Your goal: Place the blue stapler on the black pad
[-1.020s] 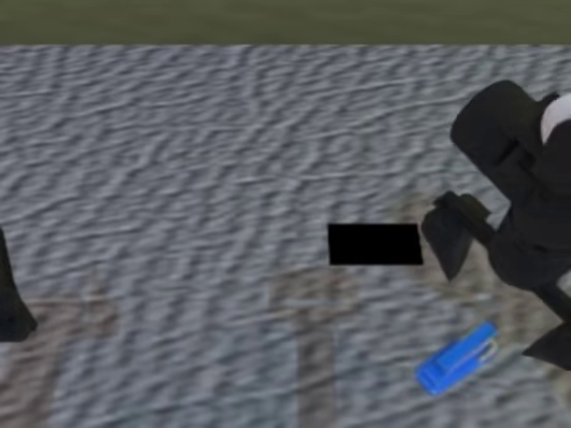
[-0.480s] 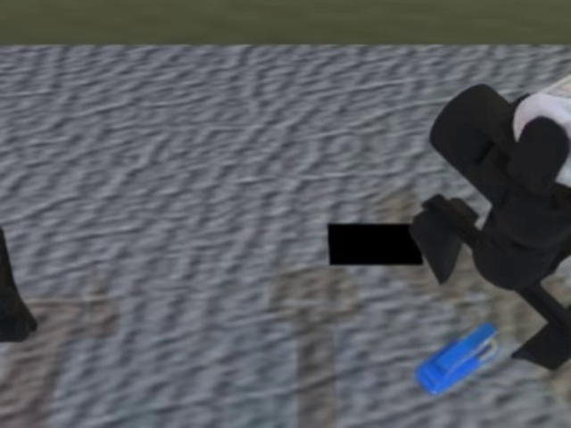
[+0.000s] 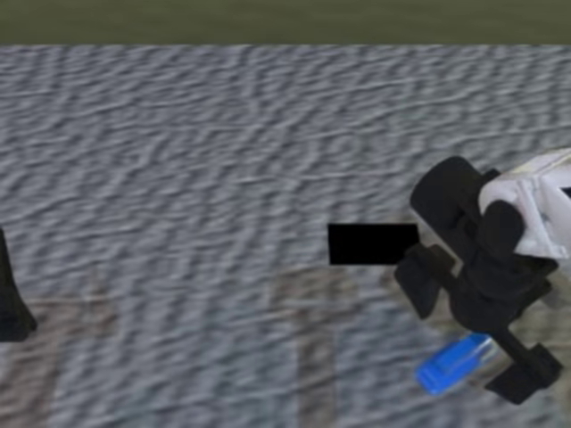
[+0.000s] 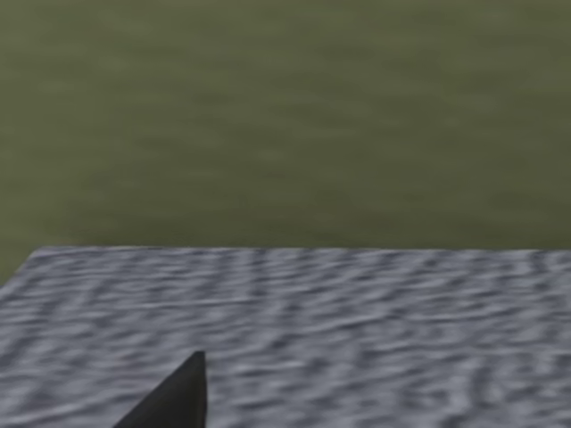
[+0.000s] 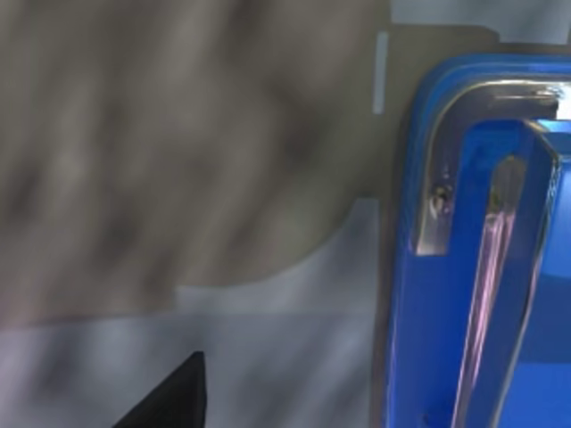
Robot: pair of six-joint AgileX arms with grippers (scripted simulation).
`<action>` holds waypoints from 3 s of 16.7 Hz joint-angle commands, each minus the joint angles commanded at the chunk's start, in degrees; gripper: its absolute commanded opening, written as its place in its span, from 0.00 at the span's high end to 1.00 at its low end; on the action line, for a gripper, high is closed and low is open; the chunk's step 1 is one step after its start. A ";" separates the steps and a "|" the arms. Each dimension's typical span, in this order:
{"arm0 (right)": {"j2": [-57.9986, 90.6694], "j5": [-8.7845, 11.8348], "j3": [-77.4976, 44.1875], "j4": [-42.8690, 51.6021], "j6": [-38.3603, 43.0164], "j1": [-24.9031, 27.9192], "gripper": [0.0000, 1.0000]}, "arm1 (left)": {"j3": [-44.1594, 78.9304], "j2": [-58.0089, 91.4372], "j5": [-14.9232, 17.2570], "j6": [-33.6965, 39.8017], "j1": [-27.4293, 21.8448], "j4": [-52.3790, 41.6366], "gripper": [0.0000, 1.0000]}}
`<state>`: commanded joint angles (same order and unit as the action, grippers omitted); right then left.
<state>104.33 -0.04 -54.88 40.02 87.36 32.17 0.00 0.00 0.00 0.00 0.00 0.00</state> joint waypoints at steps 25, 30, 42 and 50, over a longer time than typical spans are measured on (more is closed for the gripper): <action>1.49 -0.01 1.70 -2.83 0.12 0.08 1.00 | 0.00 0.00 0.00 0.00 0.00 0.00 0.00; 1.05 0.00 1.04 -1.88 0.25 0.10 1.00 | 0.00 0.00 0.00 0.00 0.00 0.00 0.00; -9.06 0.03 -11.22 20.55 -0.14 0.41 1.00 | 0.00 0.00 0.00 0.00 0.00 0.00 0.00; -1.19 -0.07 -20.64 24.77 6.48 0.19 1.00 | 0.00 0.00 0.00 0.00 0.00 0.00 0.00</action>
<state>103.14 -0.10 -75.52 64.79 93.83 32.36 0.00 0.00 0.00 0.00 0.00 0.00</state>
